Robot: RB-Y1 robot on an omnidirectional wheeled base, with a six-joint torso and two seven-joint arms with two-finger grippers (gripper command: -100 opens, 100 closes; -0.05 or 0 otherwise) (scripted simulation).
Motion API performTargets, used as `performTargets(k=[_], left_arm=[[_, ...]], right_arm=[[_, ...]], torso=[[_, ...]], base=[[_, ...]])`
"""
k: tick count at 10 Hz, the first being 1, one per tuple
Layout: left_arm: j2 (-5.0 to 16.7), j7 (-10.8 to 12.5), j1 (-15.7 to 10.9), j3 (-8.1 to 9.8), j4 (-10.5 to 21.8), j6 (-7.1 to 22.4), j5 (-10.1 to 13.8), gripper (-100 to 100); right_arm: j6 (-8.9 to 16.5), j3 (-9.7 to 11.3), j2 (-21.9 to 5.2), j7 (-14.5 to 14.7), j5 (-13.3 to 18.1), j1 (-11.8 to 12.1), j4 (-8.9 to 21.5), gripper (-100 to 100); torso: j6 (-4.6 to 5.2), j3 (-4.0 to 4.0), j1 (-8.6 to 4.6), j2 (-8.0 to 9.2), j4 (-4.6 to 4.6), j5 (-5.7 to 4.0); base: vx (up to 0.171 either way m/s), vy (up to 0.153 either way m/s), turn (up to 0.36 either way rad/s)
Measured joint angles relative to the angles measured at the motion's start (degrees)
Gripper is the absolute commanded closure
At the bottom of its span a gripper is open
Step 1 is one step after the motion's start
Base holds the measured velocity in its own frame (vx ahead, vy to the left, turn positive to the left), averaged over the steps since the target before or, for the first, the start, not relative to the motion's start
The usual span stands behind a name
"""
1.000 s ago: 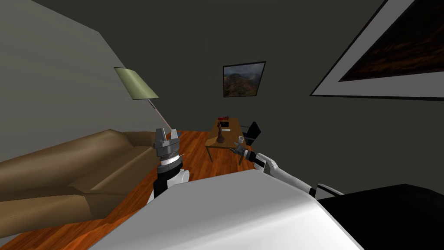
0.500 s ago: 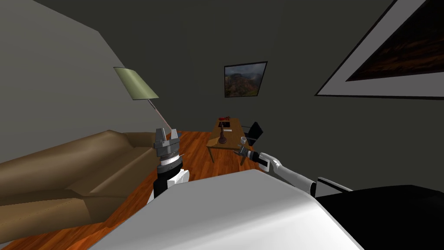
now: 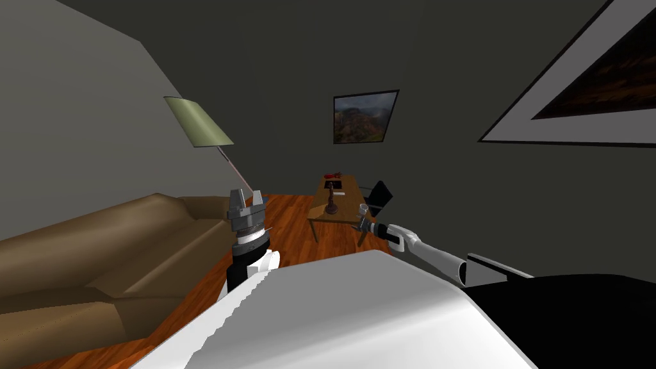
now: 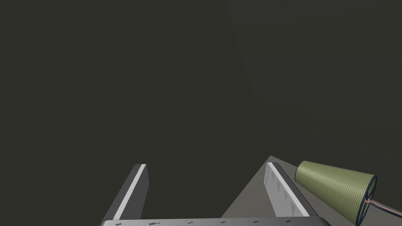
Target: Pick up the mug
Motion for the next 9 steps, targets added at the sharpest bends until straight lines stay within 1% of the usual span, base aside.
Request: performTargets(k=[2, 3, 4, 5, 6, 7, 9], left_arm=[[0.00, 0.00, 0.00, 0.00, 0.00, 0.00, 0.00, 0], [0.00, 0.00, 0.00, 0.00, 0.00, 0.00, 0.00, 0], [0.00, 0.00, 0.00, 0.00, 0.00, 0.00, 0.00, 0], [0.00, 0.00, 0.01, 0.00, 0.00, 0.00, 0.00, 0], [0.00, 0.00, 0.01, 0.00, 0.00, 0.00, 0.00, 0], [0.00, 0.00, 0.01, 0.00, 0.00, 0.00, 0.00, 0], [0.00, 0.00, 0.00, 0.00, 0.00, 0.00, 0.00, 0]], right_arm=[[0.44, 1.13, -1.69, 0.92, 0.35, -0.49, 1.58, -100], [0.17, 2.04, -2.36, 1.42, 0.63, -1.57, 3.41, -100], [0.11, 2.25, -2.83, 2.08, 0.72, -1.36, 4.22, -100], [-0.45, 2.88, -3.12, 3.06, 0.96, -2.12, 6.58, -100], [-1.12, 3.72, -4.34, 4.01, 1.16, -2.78, 8.72, -100], [-0.82, 4.19, -4.90, 4.50, 1.31, -2.84, 9.58, -100], [-0.94, 5.31, -5.49, 5.61, 1.69, -3.90, 12.87, -100]], torso=[[0.00, 0.00, 0.03, -0.01, 0.01, 0.01], [-0.01, -0.05, 0.08, -0.10, -0.01, 0.02], [0.01, -0.05, 0.04, -0.09, -0.02, 0.01], [0.00, -0.06, 0.07, -0.13, -0.02, 0.02], [0.00, -0.14, 0.10, -0.27, -0.04, 0.03], [0.00, -0.13, 0.06, -0.23, -0.05, 0.01], [-0.01, -0.08, 0.02, -0.14, -0.03, 0.01]], base=[[0.063, 0.050, -0.010], [0.072, 0.042, -0.002], [0.077, 0.054, -0.008], [0.129, 0.064, -0.014], [0.106, 0.045, -0.006], [0.094, 0.049, -0.003], [0.081, 0.036, -0.006]])
